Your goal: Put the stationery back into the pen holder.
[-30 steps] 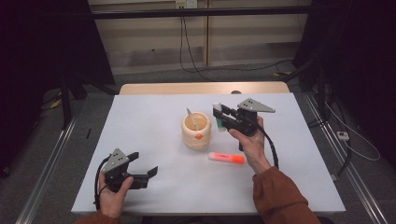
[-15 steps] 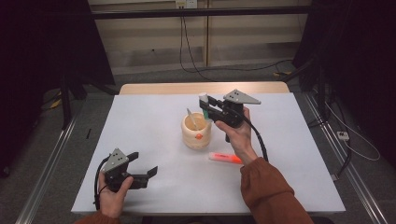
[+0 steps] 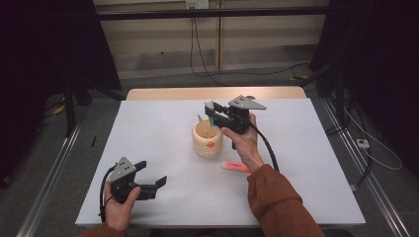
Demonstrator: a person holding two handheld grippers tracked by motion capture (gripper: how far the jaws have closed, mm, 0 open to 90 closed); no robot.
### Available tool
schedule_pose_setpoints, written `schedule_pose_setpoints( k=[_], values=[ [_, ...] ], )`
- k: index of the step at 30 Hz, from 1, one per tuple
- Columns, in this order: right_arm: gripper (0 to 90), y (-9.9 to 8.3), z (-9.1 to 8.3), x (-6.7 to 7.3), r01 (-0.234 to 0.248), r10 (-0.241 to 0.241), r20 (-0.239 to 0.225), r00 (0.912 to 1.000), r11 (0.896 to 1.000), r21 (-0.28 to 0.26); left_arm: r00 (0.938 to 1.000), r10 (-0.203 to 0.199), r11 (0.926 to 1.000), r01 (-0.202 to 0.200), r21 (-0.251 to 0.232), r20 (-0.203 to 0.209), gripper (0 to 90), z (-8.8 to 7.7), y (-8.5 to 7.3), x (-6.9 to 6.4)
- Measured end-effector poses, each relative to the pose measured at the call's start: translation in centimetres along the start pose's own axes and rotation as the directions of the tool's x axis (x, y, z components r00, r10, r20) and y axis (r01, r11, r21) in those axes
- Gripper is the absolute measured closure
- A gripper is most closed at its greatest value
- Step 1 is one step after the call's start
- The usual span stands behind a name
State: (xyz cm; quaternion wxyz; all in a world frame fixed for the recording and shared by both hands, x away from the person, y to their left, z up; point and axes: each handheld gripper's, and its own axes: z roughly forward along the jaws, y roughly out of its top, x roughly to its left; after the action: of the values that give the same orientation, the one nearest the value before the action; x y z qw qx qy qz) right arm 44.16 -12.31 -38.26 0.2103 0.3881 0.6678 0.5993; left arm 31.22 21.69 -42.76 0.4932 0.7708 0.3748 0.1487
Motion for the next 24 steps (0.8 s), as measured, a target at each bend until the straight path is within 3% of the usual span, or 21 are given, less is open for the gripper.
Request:
schedule_pose_setpoints(
  k=[11,24],
  values=[
    [65.8,-1.3,1.1,-0.1,0.014,-0.015,0.011,0.9998,0.998,0.065,1.0,0.003,1.0,-0.003,0.001,0.002,6.6,0.0,0.0,0.0],
    [65.7,-2.4,1.0,-0.4,0.022,-0.025,0.026,0.9993,0.993,0.115,1.0,0.0,1.0,0.0,0.0,0.004,6.6,0.0,0.0,0.0]
  ],
)
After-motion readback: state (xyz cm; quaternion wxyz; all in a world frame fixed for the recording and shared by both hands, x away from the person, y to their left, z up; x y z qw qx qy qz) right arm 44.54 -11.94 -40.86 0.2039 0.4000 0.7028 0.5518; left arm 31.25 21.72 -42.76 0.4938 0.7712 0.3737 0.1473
